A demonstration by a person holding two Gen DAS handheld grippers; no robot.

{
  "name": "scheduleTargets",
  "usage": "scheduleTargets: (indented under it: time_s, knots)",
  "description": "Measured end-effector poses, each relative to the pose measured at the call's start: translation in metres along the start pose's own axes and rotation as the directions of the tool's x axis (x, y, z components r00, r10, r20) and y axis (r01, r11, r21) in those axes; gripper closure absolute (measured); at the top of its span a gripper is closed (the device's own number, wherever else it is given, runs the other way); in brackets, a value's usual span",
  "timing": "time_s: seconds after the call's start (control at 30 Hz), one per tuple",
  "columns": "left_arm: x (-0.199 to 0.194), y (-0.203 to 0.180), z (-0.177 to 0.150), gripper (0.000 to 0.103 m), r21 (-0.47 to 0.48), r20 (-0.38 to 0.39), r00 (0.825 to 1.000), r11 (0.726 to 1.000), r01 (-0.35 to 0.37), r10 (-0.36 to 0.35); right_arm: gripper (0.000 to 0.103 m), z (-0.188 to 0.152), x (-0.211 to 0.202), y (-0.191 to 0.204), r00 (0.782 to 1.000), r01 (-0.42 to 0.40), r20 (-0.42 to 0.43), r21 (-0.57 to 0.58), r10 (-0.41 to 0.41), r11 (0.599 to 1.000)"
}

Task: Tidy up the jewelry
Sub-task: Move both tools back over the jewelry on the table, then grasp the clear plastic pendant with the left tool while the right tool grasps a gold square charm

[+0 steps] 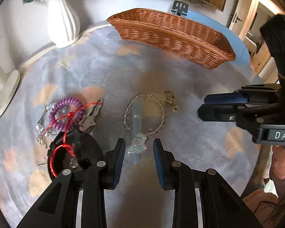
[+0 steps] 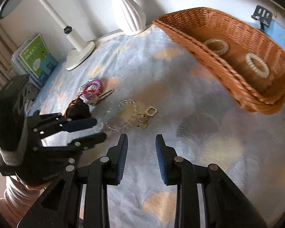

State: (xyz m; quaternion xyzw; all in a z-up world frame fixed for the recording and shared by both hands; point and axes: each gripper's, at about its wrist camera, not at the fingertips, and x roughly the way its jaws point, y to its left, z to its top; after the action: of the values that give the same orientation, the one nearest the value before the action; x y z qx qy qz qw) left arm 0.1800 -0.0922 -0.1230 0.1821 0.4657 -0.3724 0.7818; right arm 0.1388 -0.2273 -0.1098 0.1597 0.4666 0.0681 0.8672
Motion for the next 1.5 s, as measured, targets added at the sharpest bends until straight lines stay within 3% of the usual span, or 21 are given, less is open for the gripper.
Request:
scheduleTargets:
  time_s: [0.17, 0.37, 0.47, 0.6, 0.73, 0.87, 0.9, 0.93, 1.0, 1.3, 1.5]
  knots:
    - [0.004, -0.005, 0.001, 0.072, 0.018, 0.000, 1.000, 1.000, -0.021, 0.021, 0.071, 0.006, 0.014, 0.005, 1.000, -0.014, 0.002, 0.004, 0.014, 1.000]
    - [0.006, -0.009, 0.003, 0.072, 0.039, -0.006, 0.999, 0.999, -0.033, 0.033, 0.071, 0.018, 0.033, 0.011, 0.996, 0.083, 0.017, -0.014, -0.082, 0.996]
    - [0.007, -0.010, 0.004, 0.072, 0.044, -0.015, 0.999, 0.998, -0.040, 0.041, 0.083, 0.014, 0.035, 0.015, 0.988, 0.155, 0.028, -0.067, -0.153, 0.986]
    - [0.007, -0.006, 0.008, 0.072, 0.027, -0.042, 0.999, 1.000, -0.004, 0.006, 0.092, 0.005, 0.026, 0.007, 0.985, 0.169, 0.029, -0.074, -0.168, 0.983]
    - [0.008, -0.003, 0.011, 0.072, 0.004, -0.054, 0.998, 1.000, 0.025, -0.024, 0.092, 0.002, 0.011, -0.014, 0.984, 0.173, 0.045, -0.036, -0.171, 0.984]
    - [0.011, -0.015, 0.011, 0.072, 0.033, -0.063, 0.997, 0.999, -0.040, 0.042, 0.087, 0.004, 0.006, -0.017, 0.993, 0.109, 0.049, -0.045, -0.107, 0.993]
    - [0.012, -0.016, 0.010, 0.074, 0.037, -0.064, 0.997, 0.998, -0.049, 0.051, 0.085, 0.004, 0.007, -0.014, 0.995, 0.087, 0.051, -0.064, -0.083, 0.994]
    - [0.012, -0.017, 0.010, 0.082, 0.039, -0.064, 0.996, 0.998, -0.055, 0.057, 0.080, 0.003, 0.007, -0.008, 0.996, 0.071, 0.052, -0.090, -0.067, 0.993]
    - [0.011, -0.018, 0.010, 0.085, 0.037, -0.061, 0.996, 0.997, -0.068, 0.070, 0.075, 0.003, 0.010, 0.001, 0.996, 0.082, 0.053, -0.117, -0.076, 0.990]
    - [-0.015, -0.015, 0.005, 0.085, -0.024, 0.012, 0.999, 0.999, -0.031, 0.031, 0.074, 0.002, 0.016, 0.011, 0.986, 0.161, 0.062, -0.191, -0.152, 0.968]
    - [-0.012, -0.011, 0.002, 0.085, -0.056, 0.002, 1.000, 0.998, 0.008, -0.008, 0.074, 0.003, 0.019, 0.005, 0.988, 0.152, 0.043, -0.236, -0.146, 0.960]
